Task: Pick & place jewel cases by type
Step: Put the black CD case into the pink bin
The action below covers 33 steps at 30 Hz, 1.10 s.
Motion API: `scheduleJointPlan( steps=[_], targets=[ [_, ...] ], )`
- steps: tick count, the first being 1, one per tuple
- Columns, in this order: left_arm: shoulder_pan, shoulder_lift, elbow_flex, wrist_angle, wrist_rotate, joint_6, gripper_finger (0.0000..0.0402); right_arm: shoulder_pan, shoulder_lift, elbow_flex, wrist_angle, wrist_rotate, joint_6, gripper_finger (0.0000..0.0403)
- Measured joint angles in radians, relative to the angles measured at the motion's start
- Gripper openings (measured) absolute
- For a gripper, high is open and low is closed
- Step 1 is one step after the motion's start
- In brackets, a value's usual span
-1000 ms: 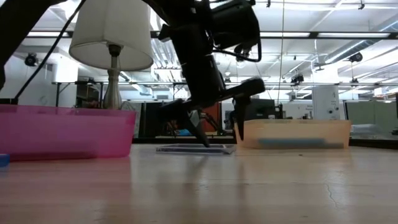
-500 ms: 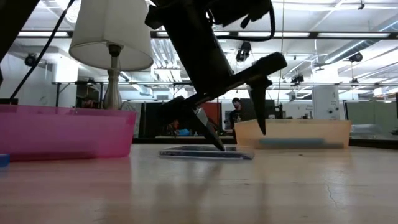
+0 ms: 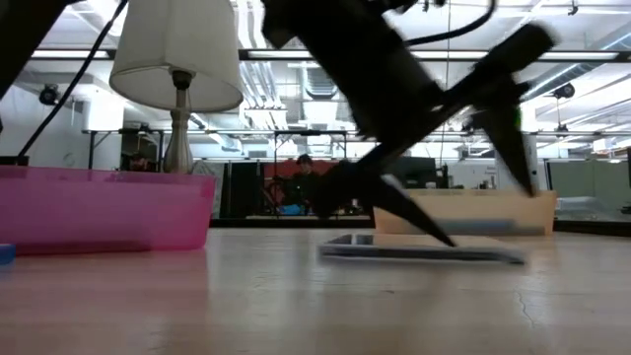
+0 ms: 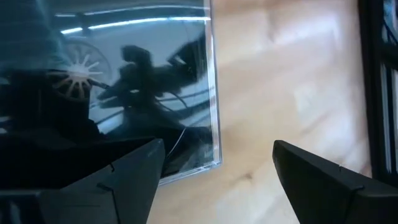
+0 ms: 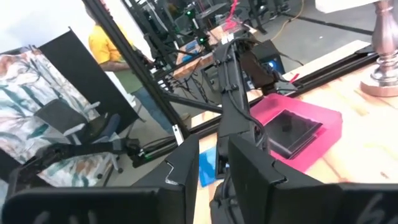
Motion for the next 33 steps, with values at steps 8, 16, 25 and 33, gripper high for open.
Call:
scheduleJointPlan(
  steps=[8, 16, 25, 33],
  targets=[
    [-0.017, 0.067, 0.193, -0.071, -0.032, 0.189, 0.0290, 0.039, 0.000, 0.000, 0.000, 0.000, 0.007, 0.0092],
    [0.016, 0.050, 0.315, -0.185, 0.101, 0.472, 0.0290, 0.049, 0.000, -0.003, -0.004, 0.001, 0.002, 0.0104],
    [0.045, 0.019, 0.368, -0.270, 0.341, 0.674, 0.0290, 0.057, 0.000, -0.070, -0.011, 0.071, 0.146, 0.0124],
    [0.076, -0.069, 0.274, -0.368, 0.360, 0.810, 0.0290, 0.126, 0.013, -0.093, -0.010, 0.314, 0.237, 0.0137]
  ],
)
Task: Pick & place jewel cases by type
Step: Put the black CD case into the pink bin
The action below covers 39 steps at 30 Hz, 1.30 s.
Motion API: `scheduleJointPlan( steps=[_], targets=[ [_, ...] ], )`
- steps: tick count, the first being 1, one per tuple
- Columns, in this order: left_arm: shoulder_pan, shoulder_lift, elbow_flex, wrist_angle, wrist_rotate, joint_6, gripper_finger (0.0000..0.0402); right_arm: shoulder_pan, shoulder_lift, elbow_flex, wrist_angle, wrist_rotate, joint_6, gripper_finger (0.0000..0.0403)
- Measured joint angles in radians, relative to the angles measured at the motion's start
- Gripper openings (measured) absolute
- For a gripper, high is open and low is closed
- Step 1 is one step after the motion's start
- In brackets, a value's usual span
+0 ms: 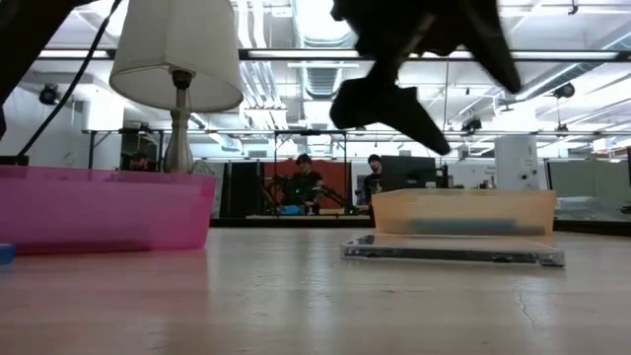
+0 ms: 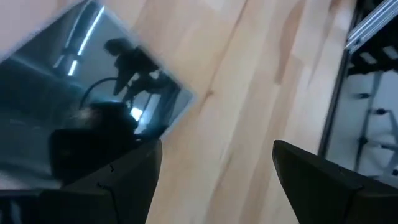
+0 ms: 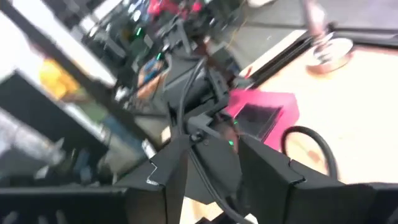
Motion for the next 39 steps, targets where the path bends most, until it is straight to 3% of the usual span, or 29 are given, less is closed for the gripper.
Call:
scheduleJointPlan(
  steps=[5, 10, 16, 20, 23, 31, 39],
  targets=[
    [0.016, -0.094, -0.159, 0.086, 0.046, 0.049, 0.0290, 0.049, 0.008, -0.011, -0.027, 0.149, 0.096, 0.0135],
    [0.039, -0.235, -0.422, 0.302, 0.122, 0.040, 0.0290, 0.086, 0.037, -0.055, -0.053, 0.254, 0.267, 0.0133],
    [0.088, -0.400, -0.739, 0.552, 0.215, 0.001, 0.0290, 0.095, 0.123, -0.073, -0.062, 0.292, 0.454, 0.0140],
    [0.138, -0.455, -0.867, 0.636, 0.360, -0.006, 0.0290, 0.096, 0.193, -0.076, -0.070, 0.294, 0.592, 0.0144],
    [0.175, -0.465, -0.915, 0.687, 0.451, 0.005, 0.0291, 0.107, 0.241, -0.076, -0.122, 0.313, 0.730, 0.0148],
    [0.230, -0.486, -0.945, 0.704, 0.513, 0.056, 0.0291, 0.142, 0.360, -0.084, -0.393, 0.349, 1.288, 0.0165],
    [0.236, -0.486, -0.915, 0.704, 0.519, 0.074, 0.0291, 0.143, 0.385, -0.111, -0.381, 0.278, 1.379, 0.0189]
  ],
)
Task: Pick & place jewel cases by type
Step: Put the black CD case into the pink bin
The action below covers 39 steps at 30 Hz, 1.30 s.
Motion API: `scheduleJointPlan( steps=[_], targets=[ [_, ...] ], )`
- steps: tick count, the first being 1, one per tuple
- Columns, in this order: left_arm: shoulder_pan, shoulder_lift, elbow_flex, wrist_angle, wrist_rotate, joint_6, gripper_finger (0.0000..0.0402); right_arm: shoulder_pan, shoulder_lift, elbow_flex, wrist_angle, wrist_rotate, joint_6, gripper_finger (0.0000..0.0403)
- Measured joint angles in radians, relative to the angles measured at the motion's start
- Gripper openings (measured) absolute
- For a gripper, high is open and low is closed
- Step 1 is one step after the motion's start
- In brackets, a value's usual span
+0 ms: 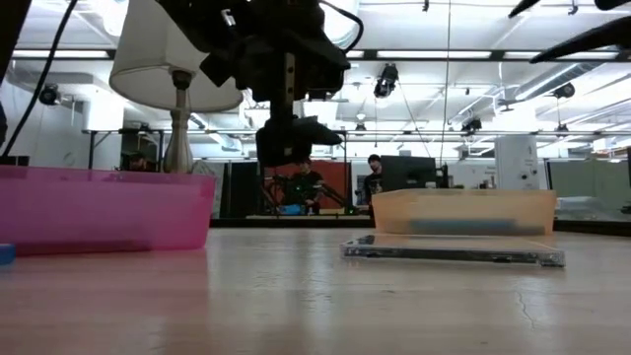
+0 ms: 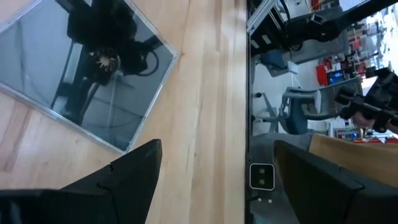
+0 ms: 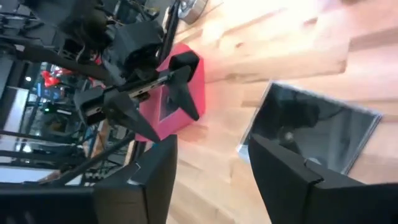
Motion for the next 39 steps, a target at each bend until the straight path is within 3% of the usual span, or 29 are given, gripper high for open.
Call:
scheduleJointPlan(
  steps=[7, 14, 31, 39],
  targets=[
    [0.004, 0.000, -0.011, -0.001, -0.021, 0.005, 0.0291, -0.001, -0.010, -0.063, 0.008, -0.145, 0.039, 0.0252],
    [0.031, 0.000, -0.035, 0.006, -0.006, 0.012, 0.0291, -0.007, 0.009, -0.090, 0.068, -0.147, 0.026, 0.0298],
    [0.050, 0.119, -0.039, 0.059, -0.023, -0.089, 0.0291, -0.007, 0.120, -0.091, 0.106, -0.181, 0.031, 0.0301],
    [0.050, 0.126, -0.039, 0.063, -0.160, -0.189, 0.0291, -0.029, 0.154, -0.092, 0.106, -0.201, 0.042, 0.0298]
  ],
)
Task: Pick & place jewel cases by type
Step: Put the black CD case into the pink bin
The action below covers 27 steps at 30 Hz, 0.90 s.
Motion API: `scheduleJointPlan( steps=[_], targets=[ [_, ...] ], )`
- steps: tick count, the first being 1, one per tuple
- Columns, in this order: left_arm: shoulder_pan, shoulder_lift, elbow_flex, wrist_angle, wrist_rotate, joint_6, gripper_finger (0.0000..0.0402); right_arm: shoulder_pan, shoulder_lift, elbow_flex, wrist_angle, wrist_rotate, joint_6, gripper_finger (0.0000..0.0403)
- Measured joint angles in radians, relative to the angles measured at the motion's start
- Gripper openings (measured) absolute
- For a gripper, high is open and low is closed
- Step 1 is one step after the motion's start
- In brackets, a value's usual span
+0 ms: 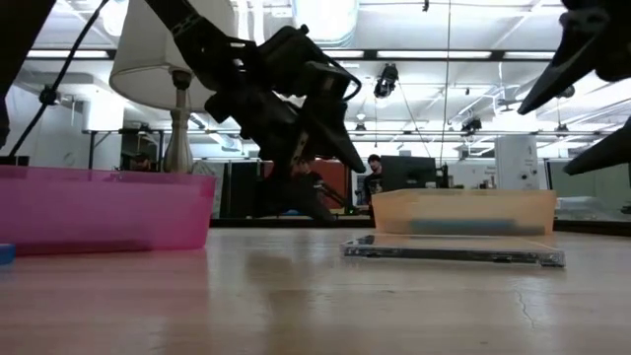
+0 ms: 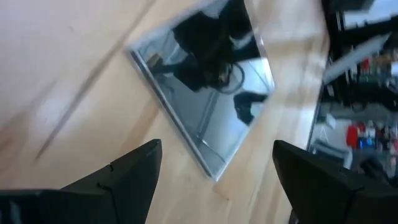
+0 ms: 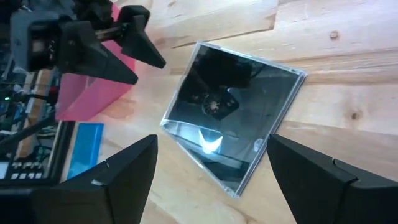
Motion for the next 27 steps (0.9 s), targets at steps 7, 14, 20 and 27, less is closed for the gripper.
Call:
scheduleJointPlan(
  steps=[7, 14, 20, 27],
  targets=[
    [-0.017, 0.000, 0.000, -0.006, -0.122, -0.113, 0.0291, -0.018, 0.019, 0.000, 0.000, -0.006, 0.000, 0.0288],
    [-0.030, 0.000, 0.000, -0.008, -0.208, -0.161, 0.0291, -0.022, 0.019, 0.000, -0.002, 0.000, -0.010, 0.0294],
    [-0.037, 0.008, -0.002, -0.005, -0.236, -0.164, 0.0291, -0.047, 0.020, -0.019, -0.001, -0.034, -0.003, 0.0305],
    [-0.047, 0.062, -0.003, 0.039, -0.180, -0.175, 0.0291, -0.051, 0.020, -0.049, 0.064, -0.044, 0.005, 0.0300]
  ],
)
